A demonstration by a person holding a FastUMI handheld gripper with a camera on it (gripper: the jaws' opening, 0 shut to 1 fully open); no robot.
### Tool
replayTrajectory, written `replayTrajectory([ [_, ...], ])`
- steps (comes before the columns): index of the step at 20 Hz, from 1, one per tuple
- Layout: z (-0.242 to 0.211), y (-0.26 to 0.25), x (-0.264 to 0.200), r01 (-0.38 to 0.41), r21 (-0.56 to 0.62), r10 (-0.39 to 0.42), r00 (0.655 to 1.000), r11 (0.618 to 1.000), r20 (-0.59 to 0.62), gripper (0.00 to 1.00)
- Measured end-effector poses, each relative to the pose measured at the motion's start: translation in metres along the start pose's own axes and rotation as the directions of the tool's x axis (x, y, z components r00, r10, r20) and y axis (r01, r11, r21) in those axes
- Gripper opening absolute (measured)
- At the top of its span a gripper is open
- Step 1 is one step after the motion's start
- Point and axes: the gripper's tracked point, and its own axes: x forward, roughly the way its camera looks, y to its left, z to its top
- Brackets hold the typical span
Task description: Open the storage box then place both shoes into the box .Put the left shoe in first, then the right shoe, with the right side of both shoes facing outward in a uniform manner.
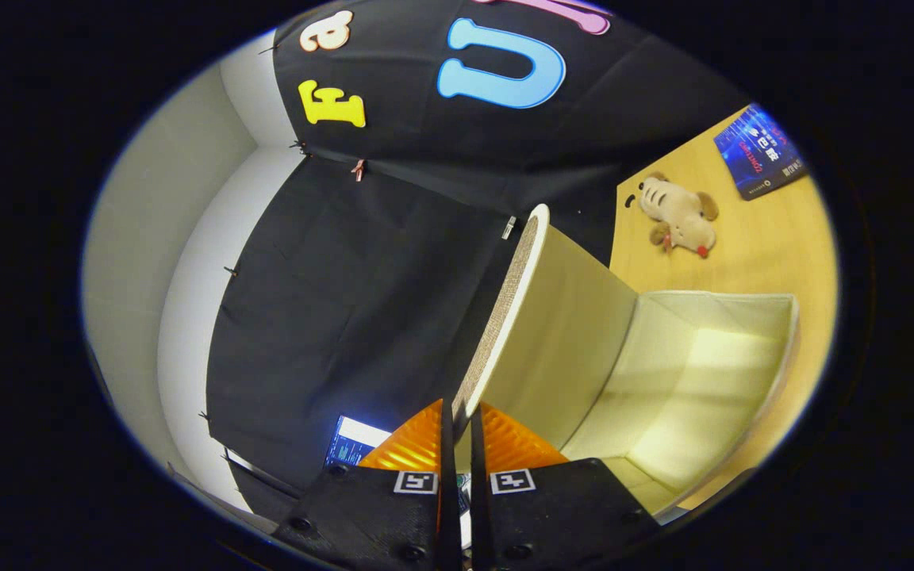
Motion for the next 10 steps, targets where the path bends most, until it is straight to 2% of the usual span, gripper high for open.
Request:
replayTrajectory([
  [4, -0.016, 0.005, 0.046, 0.036, -0.021, -0.037, 0.999, 0.999, -0.023, 0.09],
  [6, -0.026, -0.003, 0.058, 0.076, -0.065, -0.079, 0.996, 0.995, -0.043, 0.14],
  [9, -0.037, -0.015, 0.066, 0.123, -0.133, -0.131, 0.99, 0.983, -0.06, 0.67],
  [10, -0.038, -0.018, 0.067, 0.134, -0.148, -0.143, 0.988, 0.98, -0.054, 0.74],
])
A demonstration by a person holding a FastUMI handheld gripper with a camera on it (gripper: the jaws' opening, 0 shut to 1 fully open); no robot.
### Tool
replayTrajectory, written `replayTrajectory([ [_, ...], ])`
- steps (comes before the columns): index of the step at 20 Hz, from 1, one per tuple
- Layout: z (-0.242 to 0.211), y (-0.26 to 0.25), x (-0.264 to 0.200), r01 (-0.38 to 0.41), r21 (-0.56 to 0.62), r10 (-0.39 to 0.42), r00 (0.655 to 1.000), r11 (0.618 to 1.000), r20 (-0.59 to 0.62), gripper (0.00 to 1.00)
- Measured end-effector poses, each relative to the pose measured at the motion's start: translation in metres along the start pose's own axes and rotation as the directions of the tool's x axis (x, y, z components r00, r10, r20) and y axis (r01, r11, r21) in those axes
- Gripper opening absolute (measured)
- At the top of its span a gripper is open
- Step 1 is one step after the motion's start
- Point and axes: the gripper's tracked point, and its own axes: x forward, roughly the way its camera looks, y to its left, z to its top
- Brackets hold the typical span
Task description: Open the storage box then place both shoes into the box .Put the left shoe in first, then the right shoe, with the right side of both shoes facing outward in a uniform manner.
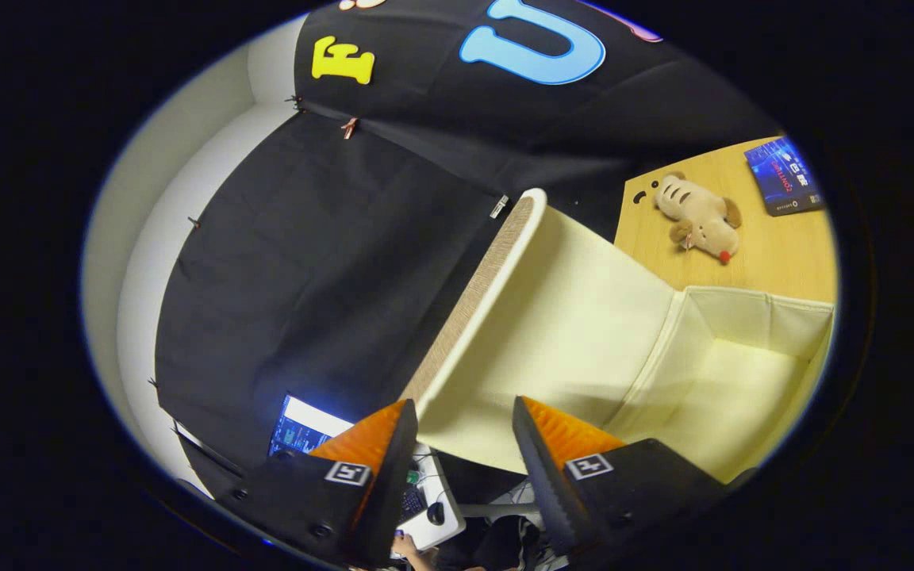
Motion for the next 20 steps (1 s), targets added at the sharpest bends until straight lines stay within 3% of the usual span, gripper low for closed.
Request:
replayTrajectory([
  [3, 0.0, -0.012, -0.009, 0.043, -0.04, -0.043, 0.999, 0.998, 0.008, 0.94],
  [4, 0.002, -0.017, -0.019, 0.069, -0.057, -0.068, 0.998, 0.996, 0.015, 0.96],
  [8, 0.005, -0.026, -0.072, 0.136, -0.169, -0.125, 0.99, 0.976, 0.071, 0.96],
  [11, 0.012, -0.052, -0.125, 0.251, -0.24, -0.225, 0.965, 0.938, 0.132, 0.96],
  [14, 0.011, -0.083, -0.189, 0.39, -0.258, -0.349, 0.917, 0.884, 0.193, 0.96],
  [20, -0.02, -0.187, -0.305, 0.641, -0.12, -0.61, 0.762, 0.758, 0.219, 0.97],
])
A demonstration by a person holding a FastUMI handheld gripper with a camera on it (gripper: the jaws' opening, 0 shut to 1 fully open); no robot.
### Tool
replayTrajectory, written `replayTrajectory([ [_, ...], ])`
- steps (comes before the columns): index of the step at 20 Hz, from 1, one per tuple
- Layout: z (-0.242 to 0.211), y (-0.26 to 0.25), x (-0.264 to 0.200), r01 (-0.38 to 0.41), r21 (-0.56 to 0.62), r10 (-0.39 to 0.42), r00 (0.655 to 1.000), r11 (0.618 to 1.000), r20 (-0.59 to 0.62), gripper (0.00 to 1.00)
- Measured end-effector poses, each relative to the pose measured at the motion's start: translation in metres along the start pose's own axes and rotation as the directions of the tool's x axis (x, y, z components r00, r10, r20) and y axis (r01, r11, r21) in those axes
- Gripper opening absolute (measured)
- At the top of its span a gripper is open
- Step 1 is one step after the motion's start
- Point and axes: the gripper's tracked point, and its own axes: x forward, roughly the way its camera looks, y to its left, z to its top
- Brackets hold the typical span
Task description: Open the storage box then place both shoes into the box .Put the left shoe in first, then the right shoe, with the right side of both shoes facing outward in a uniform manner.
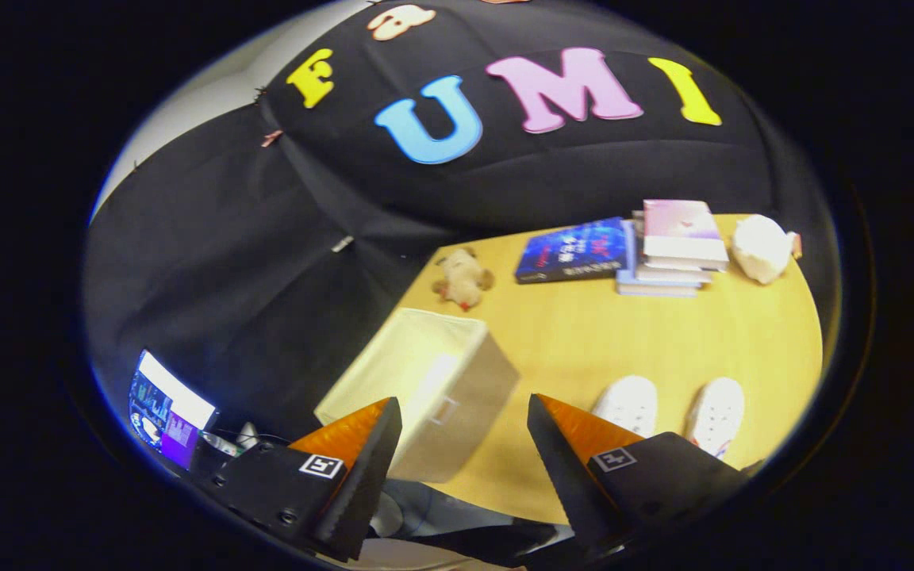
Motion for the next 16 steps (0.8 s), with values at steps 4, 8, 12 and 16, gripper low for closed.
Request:
replayTrajectory([
  [4, -0.05, -0.085, 0.005, 0.159, 0.064, -0.15, 0.981, 0.985, -0.127, 0.96],
  [8, -0.085, -0.139, 0.037, 0.246, 0.062, -0.226, 0.946, 0.967, -0.233, 0.94],
  [12, -0.116, -0.171, 0.061, 0.293, 0.139, -0.237, 0.917, 0.946, -0.321, 0.78],
  [16, -0.136, -0.171, 0.078, 0.277, 0.17, -0.202, 0.91, 0.946, -0.361, 0.67],
])
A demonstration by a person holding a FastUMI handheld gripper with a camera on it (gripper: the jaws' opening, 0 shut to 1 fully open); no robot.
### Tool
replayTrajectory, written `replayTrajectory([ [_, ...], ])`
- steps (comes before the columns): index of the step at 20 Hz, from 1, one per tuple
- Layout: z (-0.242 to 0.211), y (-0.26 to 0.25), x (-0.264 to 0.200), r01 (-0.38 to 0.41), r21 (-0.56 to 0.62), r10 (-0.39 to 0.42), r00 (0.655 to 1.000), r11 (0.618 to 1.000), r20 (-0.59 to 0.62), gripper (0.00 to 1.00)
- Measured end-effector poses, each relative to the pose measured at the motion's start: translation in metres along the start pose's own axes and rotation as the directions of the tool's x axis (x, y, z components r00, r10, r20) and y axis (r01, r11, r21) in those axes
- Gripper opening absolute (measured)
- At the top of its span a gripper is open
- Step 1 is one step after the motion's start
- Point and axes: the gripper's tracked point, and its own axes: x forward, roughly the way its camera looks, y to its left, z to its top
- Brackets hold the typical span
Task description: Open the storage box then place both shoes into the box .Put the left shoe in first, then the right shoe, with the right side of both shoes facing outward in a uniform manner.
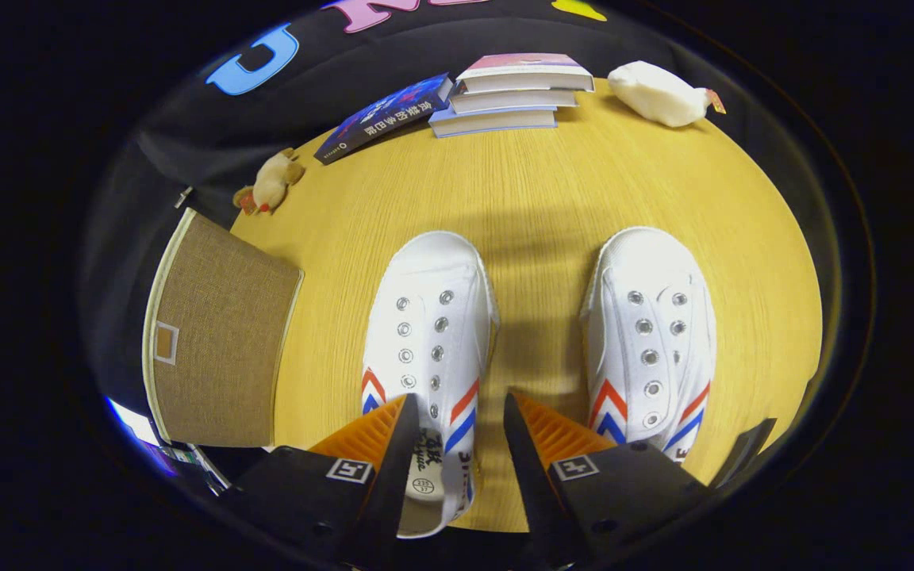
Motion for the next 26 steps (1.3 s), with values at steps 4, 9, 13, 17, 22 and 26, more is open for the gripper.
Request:
replayTrajectory([
  [4, 0.002, -0.006, -0.004, -0.012, 0.06, 0.011, 1.0, 0.998, 0.014, 0.21],
  [9, 0.009, 0.011, -0.028, -0.02, 0.11, 0.016, 0.999, 0.994, 0.033, 0.08],
  [13, 0.033, 0.042, -0.077, -0.005, 0.195, -0.001, 0.999, 0.981, 0.034, 0.08],
  [17, 0.07, 0.104, -0.127, -0.031, 0.202, 0.019, 0.998, 0.979, 0.062, 0.08],
  [22, 0.092, 0.21, -0.157, -0.177, 0.243, 0.161, 0.983, 0.954, 0.087, 0.08],
  [26, 0.071, 0.277, -0.132, -0.21, 0.231, 0.21, 0.977, 0.95, 0.023, 0.08],
])
